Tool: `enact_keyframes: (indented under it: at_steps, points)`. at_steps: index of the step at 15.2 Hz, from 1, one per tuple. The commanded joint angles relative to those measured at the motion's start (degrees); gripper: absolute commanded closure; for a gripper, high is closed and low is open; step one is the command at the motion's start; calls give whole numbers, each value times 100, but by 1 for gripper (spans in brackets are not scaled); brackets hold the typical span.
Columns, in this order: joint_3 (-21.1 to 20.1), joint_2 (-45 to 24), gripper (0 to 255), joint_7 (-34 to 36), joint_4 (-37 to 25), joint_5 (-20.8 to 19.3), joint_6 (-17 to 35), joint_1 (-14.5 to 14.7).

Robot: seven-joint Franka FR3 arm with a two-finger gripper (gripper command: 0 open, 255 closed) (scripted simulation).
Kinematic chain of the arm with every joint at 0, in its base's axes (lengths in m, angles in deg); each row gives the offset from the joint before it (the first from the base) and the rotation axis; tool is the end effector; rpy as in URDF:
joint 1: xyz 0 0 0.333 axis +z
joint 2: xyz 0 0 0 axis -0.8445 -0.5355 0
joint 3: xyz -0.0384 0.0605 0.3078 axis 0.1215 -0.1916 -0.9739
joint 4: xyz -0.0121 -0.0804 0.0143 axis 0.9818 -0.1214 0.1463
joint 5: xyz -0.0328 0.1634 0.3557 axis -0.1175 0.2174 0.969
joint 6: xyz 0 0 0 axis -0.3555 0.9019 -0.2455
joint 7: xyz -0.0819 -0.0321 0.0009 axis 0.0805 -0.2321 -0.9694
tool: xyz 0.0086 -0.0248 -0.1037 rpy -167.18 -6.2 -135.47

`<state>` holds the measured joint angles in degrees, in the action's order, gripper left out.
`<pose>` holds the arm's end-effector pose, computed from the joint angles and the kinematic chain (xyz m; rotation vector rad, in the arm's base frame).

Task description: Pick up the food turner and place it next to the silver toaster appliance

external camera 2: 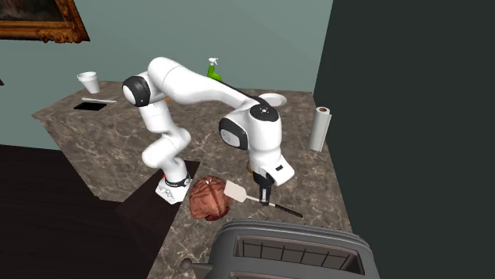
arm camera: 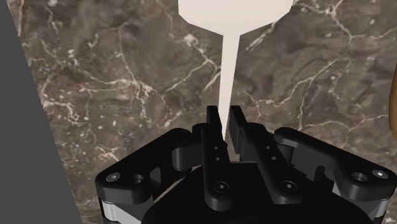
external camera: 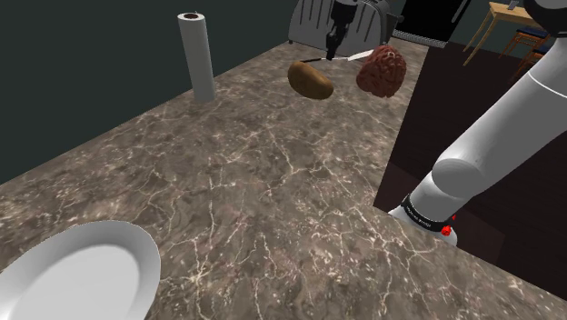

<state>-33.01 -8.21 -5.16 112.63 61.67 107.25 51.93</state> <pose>0.5277 -0.1206 0.5250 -3.1010 -0.4276 -0.1017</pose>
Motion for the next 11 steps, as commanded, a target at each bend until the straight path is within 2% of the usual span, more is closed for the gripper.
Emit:
enact_keyframes:
  at_steps: [1,7,11]
  points:
    - [3,-10,255,-9,148,3,160,-2]
    - [5,-85,255,-30,518,18,604,-4]
    - [3,-85,255,-30,517,18,604,-7]
